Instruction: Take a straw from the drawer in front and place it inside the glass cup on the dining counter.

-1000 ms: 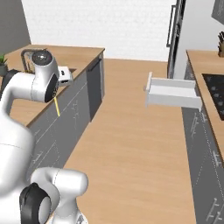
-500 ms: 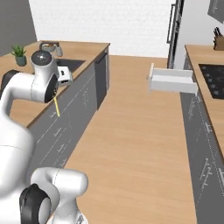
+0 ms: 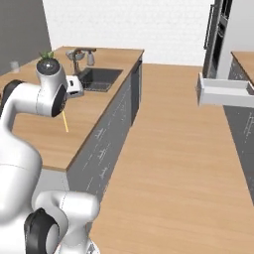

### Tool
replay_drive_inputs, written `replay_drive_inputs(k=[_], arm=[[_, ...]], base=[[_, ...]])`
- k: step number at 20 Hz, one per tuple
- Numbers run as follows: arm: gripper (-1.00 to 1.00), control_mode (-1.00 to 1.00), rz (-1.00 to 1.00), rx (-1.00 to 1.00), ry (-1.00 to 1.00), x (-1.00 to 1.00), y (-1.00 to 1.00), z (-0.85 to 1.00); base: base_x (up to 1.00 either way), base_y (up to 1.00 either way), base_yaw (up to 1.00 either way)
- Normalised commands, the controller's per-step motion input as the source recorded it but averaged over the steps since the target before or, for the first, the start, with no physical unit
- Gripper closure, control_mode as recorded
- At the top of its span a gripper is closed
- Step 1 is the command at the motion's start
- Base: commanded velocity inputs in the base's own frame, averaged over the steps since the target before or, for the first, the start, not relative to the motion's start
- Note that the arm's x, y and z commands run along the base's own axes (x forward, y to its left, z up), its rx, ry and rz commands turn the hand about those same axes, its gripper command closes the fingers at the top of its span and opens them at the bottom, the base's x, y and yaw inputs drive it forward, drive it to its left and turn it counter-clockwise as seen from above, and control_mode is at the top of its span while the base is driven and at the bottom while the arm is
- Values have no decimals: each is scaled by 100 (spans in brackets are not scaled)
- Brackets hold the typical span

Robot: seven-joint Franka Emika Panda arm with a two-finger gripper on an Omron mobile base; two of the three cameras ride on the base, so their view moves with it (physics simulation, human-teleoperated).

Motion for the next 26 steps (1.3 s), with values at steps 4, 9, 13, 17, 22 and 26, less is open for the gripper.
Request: replay_drive_inputs(k=[4, 9, 13, 17, 22, 26], arm=[[100, 100, 0, 0, 0, 0, 0, 0], [100, 100, 0, 0, 0, 0, 0, 0], [100, 100, 0, 0, 0, 0, 0, 0], [100, 100, 0, 0, 0, 0, 0, 0], [100, 100, 0, 0, 0, 0, 0, 0], [100, 100, 0, 0, 0, 0, 0, 0]], base=[[-6, 100, -5], [-10, 100, -11], [-7, 100, -19], [-10, 100, -24], [-9, 100, -28], [-8, 100, -30]])
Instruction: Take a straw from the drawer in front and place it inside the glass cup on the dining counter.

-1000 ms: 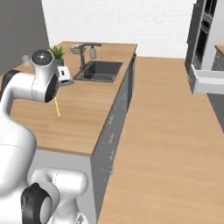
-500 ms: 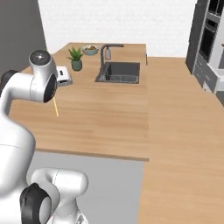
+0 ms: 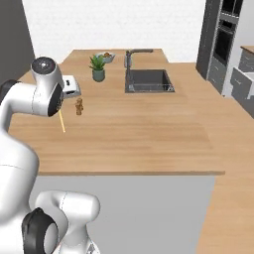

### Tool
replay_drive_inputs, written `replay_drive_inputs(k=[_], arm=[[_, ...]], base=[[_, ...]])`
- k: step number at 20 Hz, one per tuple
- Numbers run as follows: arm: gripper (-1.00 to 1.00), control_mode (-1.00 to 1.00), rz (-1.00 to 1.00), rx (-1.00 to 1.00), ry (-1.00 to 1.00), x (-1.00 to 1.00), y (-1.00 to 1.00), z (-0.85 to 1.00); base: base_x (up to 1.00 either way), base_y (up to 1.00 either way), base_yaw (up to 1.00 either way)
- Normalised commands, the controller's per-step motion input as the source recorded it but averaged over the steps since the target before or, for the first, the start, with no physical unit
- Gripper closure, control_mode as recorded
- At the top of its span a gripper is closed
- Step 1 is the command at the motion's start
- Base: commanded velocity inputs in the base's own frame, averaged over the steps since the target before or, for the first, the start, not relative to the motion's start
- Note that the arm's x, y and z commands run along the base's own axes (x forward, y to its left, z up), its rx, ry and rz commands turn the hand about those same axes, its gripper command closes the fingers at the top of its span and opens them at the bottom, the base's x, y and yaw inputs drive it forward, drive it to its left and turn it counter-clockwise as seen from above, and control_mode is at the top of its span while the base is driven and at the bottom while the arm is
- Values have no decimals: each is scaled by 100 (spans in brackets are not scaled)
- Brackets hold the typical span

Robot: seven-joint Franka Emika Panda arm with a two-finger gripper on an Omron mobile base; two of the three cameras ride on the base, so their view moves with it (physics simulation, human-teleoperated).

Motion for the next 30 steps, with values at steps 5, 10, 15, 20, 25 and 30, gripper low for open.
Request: replay_drive_inputs(k=[5, 10, 15, 20, 25, 30], arm=[[100, 100, 0, 0, 0, 0, 0, 0], [100, 100, 0, 0, 0, 0, 0, 0], [100, 100, 0, 0, 0, 0, 0, 0], [100, 100, 0, 0, 0, 0, 0, 0], [100, 100, 0, 0, 0, 0, 0, 0], [100, 100, 0, 0, 0, 0, 0, 0]], base=[[-9, 100, -31], [-8, 100, -34], [-6, 100, -36], [-3, 100, -41], [-1, 100, -44], [0, 100, -45]])
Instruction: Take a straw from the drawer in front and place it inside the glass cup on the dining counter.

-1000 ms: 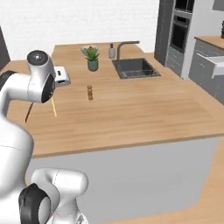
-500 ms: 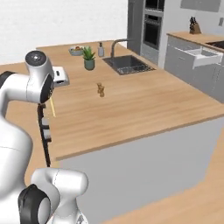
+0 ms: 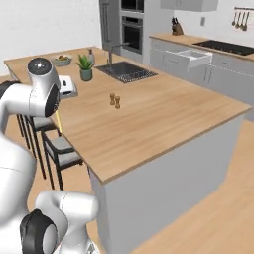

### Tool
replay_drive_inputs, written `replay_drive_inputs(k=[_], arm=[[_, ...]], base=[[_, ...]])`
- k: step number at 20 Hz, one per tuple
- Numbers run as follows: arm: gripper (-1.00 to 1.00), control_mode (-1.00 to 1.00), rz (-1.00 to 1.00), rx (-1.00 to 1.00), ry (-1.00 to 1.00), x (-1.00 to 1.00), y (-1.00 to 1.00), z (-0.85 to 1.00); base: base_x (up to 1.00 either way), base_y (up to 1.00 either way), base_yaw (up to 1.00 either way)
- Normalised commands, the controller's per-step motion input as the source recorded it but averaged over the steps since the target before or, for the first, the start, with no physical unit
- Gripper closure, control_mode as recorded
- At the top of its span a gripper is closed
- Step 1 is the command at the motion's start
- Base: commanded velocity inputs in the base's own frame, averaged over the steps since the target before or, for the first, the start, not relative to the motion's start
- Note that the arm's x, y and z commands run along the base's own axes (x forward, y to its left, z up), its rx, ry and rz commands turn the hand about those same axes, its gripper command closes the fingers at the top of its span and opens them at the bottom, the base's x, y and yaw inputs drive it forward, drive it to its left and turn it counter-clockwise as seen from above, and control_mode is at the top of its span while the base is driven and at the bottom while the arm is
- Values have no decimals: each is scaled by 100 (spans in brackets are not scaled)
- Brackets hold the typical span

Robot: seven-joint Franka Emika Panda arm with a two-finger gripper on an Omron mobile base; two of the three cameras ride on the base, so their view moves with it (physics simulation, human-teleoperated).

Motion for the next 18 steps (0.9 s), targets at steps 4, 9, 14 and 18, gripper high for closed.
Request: replay_drive_inputs(k=[4, 9, 14, 18], arm=[[100, 100, 0, 0, 0, 0, 0, 0], [100, 100, 0, 0, 0, 0, 0, 0], [100, 100, 0, 0, 0, 0, 0, 0], [100, 100, 0, 0, 0, 0, 0, 0]], base=[[0, 100, -45], [0, 100, -48], [0, 100, -47], [-5, 100, -45]])
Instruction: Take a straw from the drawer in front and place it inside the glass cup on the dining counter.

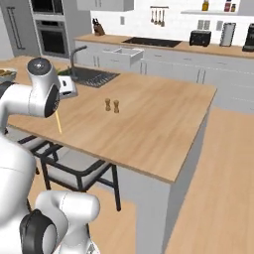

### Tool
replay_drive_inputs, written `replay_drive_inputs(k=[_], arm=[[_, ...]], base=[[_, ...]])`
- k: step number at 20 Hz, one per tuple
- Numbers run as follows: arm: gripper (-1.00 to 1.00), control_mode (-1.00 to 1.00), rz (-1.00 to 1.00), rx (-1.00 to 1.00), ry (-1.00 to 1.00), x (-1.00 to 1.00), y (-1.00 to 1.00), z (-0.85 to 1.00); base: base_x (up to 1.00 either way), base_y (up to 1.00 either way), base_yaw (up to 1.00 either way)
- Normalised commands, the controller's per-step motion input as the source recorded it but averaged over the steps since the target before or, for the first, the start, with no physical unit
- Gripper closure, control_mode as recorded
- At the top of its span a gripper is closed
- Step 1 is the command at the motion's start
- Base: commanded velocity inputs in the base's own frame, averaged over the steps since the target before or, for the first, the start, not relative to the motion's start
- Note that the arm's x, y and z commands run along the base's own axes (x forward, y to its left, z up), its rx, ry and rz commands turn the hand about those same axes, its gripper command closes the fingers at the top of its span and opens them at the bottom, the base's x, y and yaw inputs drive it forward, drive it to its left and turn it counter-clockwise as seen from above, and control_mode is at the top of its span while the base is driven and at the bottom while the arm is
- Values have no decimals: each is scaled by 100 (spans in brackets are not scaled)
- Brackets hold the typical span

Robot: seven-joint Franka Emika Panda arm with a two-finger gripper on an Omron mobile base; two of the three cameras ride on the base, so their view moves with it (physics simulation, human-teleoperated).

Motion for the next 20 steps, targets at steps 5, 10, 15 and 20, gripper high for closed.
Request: replay_drive_inputs(k=[5, 10, 15, 20], arm=[[100, 100, 0, 0, 0, 0, 0, 0], [100, 100, 0, 0, 0, 0, 0, 0], [100, 100, 0, 0, 0, 0, 0, 0], [100, 100, 0, 0, 0, 0, 0, 0]], base=[[-24, 100, -42], [-36, 100, -39], [-33, 100, -39], [-6, 100, -36]])
